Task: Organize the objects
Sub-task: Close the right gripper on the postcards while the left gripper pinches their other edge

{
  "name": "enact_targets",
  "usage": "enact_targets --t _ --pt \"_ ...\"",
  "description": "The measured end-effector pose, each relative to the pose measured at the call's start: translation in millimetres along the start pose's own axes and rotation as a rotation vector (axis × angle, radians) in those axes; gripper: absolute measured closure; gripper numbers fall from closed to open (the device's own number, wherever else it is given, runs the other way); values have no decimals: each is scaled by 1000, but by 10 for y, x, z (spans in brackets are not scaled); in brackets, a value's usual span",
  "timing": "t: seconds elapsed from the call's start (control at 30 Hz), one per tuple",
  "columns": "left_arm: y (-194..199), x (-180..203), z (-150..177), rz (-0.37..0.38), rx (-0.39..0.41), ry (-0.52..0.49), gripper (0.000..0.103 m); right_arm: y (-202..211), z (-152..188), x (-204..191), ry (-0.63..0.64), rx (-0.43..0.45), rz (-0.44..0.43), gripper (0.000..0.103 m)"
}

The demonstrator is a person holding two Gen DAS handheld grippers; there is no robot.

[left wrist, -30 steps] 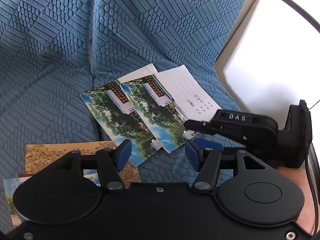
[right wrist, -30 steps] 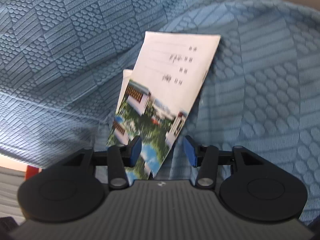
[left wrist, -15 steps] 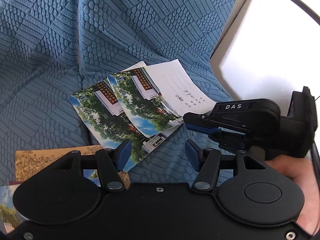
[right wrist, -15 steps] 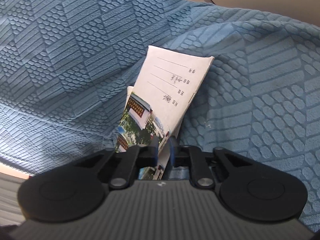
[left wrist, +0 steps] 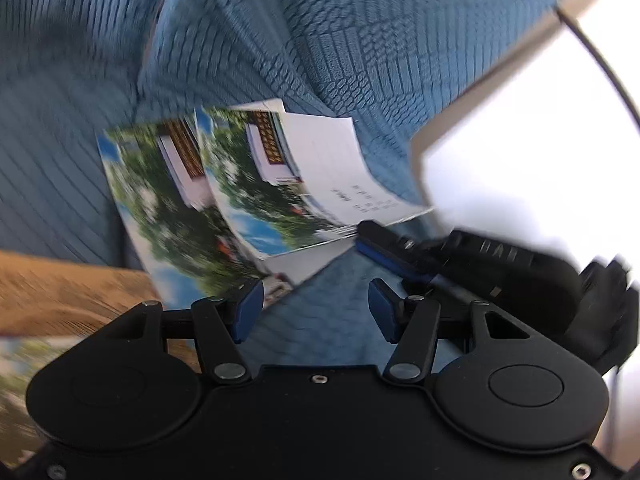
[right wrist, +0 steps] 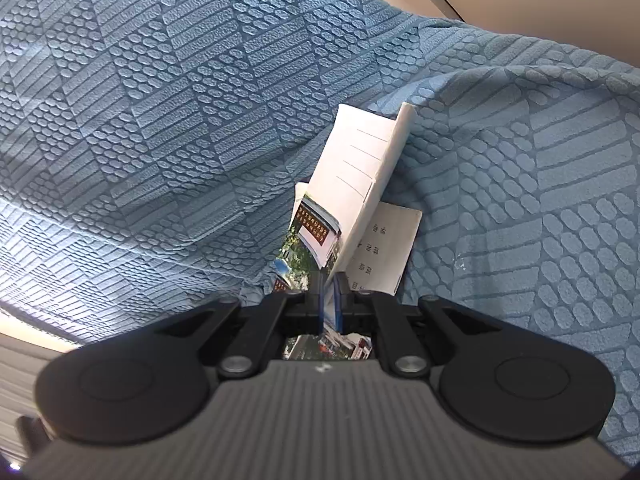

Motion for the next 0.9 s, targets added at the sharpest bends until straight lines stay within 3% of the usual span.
enact_targets --t 0.17,0.27,0.33,0.5,0.8,0.83,0.9 --pt "-175 -218 -63 86 -29 240 52 14 3 28 -22 4 1 95" --pt "-319 -378 -95 166 -52 421 60 -6 59 30 -36 -5 -1 96" --pt "-380 -417 -109 197 -49 483 66 -9 79 43 -56 -9 0 96" --pt "-445 -480 -157 198 -26 567 86 20 74 20 -68 -3 -4 96" --pt "-447 -553 -170 205 16 621 95 43 14 140 -129 -5 -13 93" --pt "-441 -553 -169 209 19 620 96 40 7 155 -130 -9 -4 91" --pt "-419 -561 -167 213 24 621 97 45 -1 194 -148 -11 7 74"
Point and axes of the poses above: each gripper's, at about its wrist camera, not at the fingertips, and y roughly against the way its jaws point, x to its right, z to its underside, the point moved 4 cm from there along -y, roughly the way its jaws point, and after that the axes turned 6 degrees about y, right-handed, at the moved point
